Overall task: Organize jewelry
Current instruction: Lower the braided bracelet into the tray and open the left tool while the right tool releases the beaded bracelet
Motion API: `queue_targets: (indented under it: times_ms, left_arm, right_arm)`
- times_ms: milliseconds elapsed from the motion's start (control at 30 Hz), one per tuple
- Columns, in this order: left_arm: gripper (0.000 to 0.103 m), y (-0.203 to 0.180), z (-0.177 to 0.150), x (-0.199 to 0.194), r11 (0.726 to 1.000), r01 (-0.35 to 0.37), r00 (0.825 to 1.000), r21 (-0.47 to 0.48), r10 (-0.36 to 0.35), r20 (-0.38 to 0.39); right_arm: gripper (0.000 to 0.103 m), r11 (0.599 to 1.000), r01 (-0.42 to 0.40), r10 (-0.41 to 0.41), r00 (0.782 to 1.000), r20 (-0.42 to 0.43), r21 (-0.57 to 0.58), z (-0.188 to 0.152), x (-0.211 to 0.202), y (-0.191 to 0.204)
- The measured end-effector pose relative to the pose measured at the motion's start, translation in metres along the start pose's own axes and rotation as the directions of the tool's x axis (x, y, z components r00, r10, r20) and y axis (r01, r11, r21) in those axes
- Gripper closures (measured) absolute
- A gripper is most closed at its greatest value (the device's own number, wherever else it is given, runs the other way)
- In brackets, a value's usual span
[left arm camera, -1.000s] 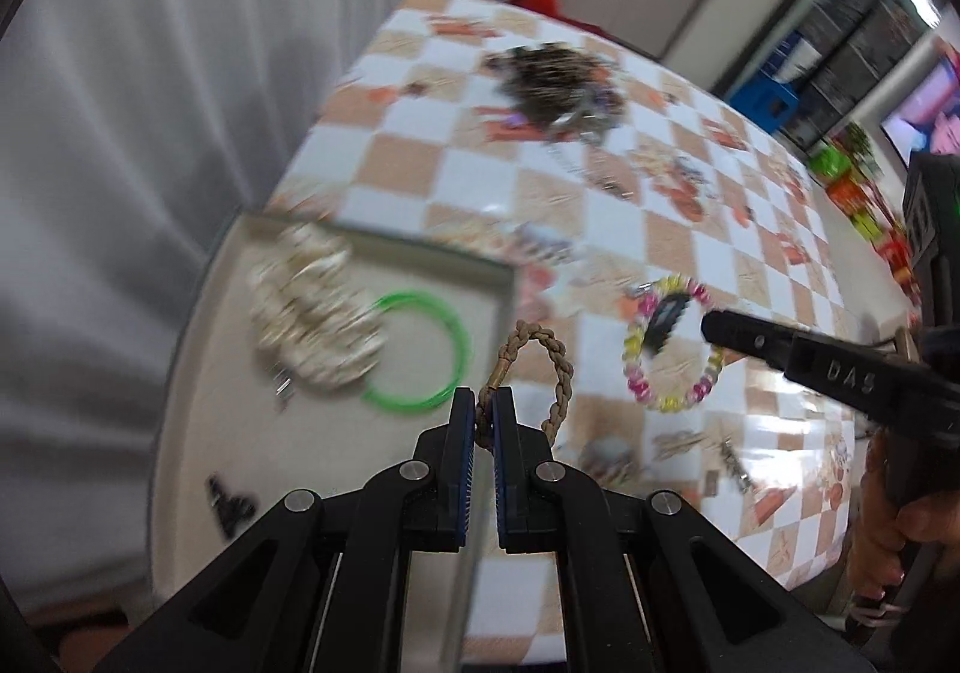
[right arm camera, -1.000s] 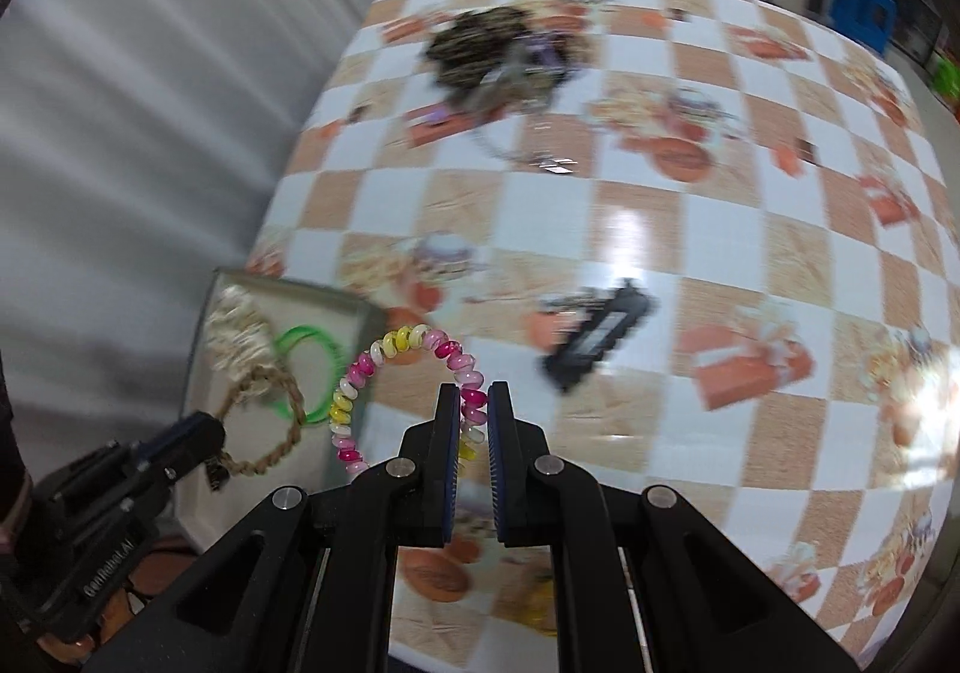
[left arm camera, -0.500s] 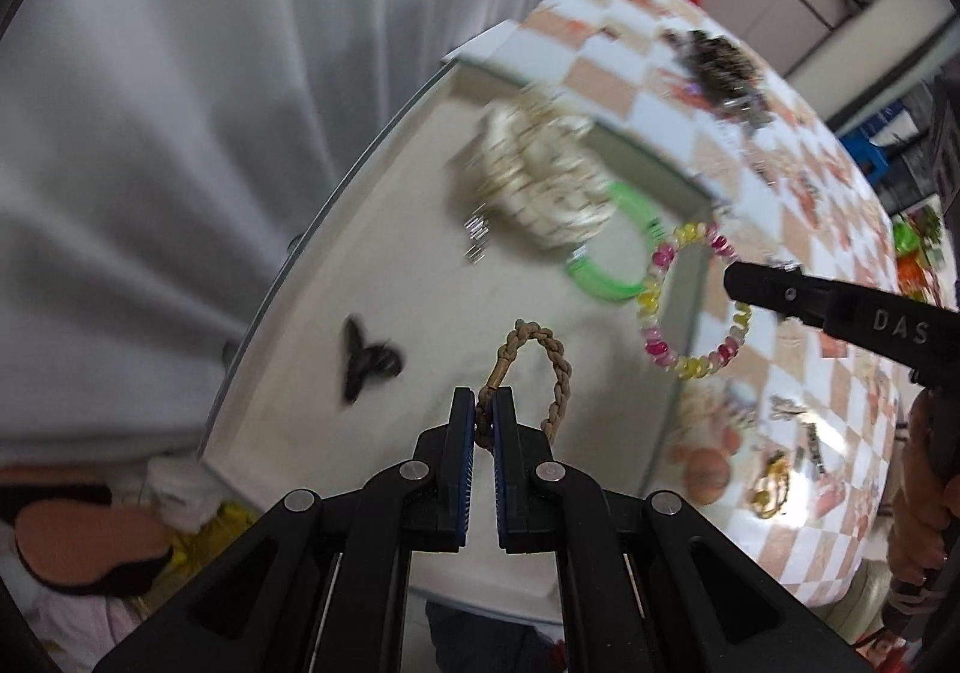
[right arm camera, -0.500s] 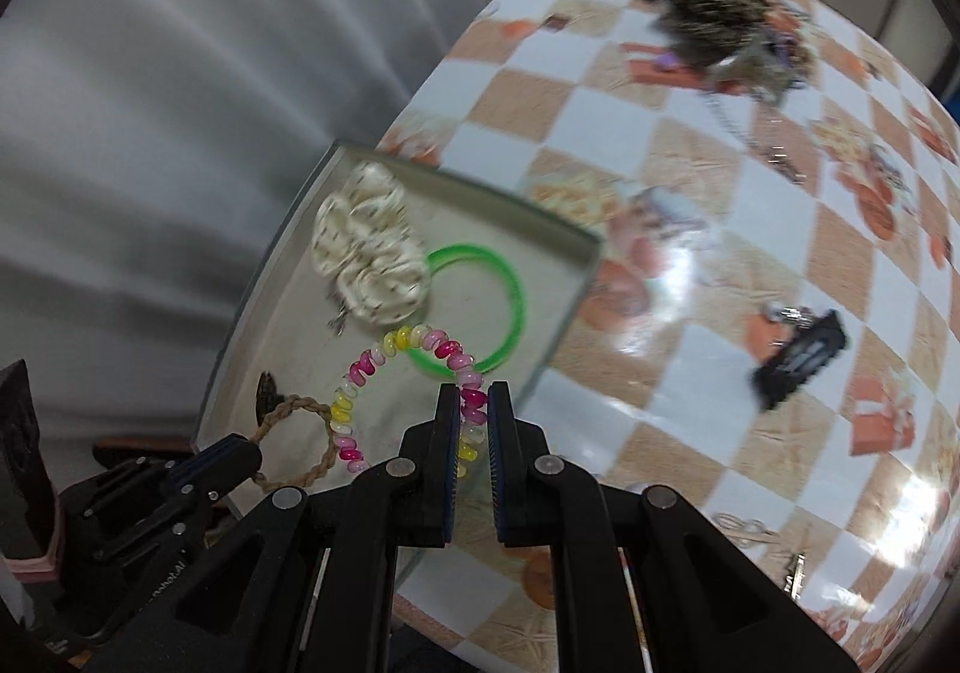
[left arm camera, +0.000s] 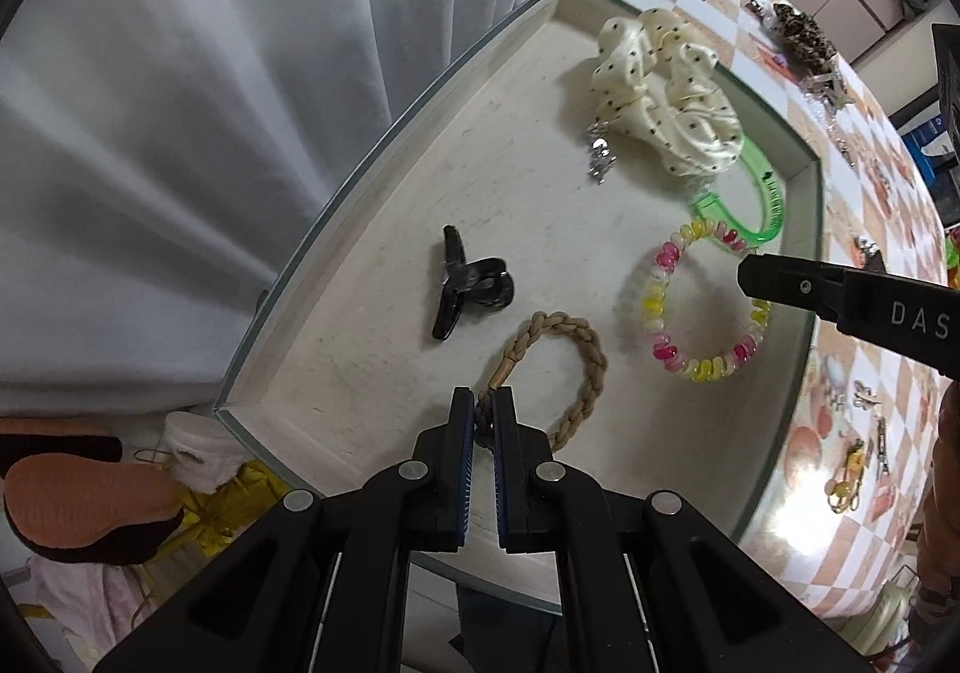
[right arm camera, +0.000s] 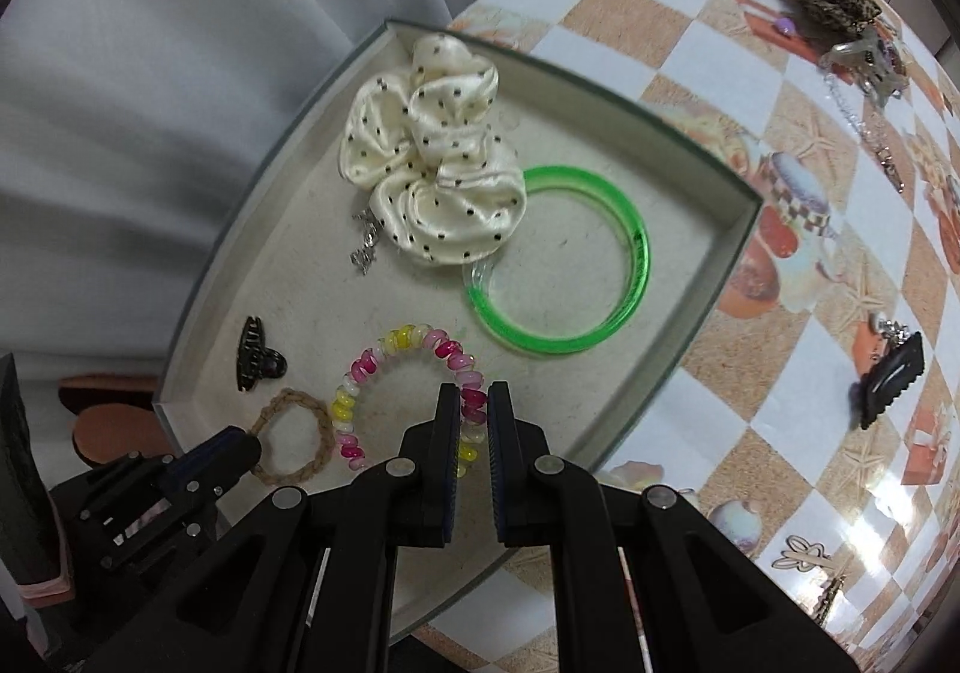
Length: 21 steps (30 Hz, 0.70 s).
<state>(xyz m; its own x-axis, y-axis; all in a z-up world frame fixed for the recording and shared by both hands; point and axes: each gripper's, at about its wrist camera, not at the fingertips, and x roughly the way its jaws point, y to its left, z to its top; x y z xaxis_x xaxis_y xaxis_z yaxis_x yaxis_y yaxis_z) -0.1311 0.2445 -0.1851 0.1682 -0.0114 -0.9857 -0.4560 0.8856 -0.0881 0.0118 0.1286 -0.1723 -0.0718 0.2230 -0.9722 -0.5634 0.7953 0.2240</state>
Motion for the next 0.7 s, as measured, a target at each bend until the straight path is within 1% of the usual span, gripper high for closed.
queue_targets:
  times_ms: [267, 467, 600, 700]
  left_arm:
    - [0.092, -0.006, -0.001, 0.013, 0.998, -0.044, 0.999, 0.047, 0.044, -0.013]
    - [0.092, -0.012, -0.002, 0.015, 0.995, -0.078, 0.997, 0.068, 0.079, -0.014]
    - [0.092, -0.020, -0.001, 0.015, 0.993, -0.098, 0.995, 0.066, 0.100, -0.023]
    - [0.092, -0.023, 0.001, 0.014, 0.991, -0.112, 0.993, 0.069, 0.114, -0.023]
  right_arm:
    - [0.094, 1.000, 0.027, -0.026, 0.998, -0.048, 0.013, -0.002, 0.017, -0.006]
    - [0.093, 1.000, 0.027, -0.027, 0.998, -0.054, -0.002, -0.003, 0.017, -0.008]
    - [0.092, 1.000, 0.026, -0.026, 0.998, -0.060, -0.001, -0.005, 0.019, -0.007]
    - [0.092, 1.000, 0.016, -0.016, 0.998, -0.063, 0.000, 0.001, 0.019, 0.001]
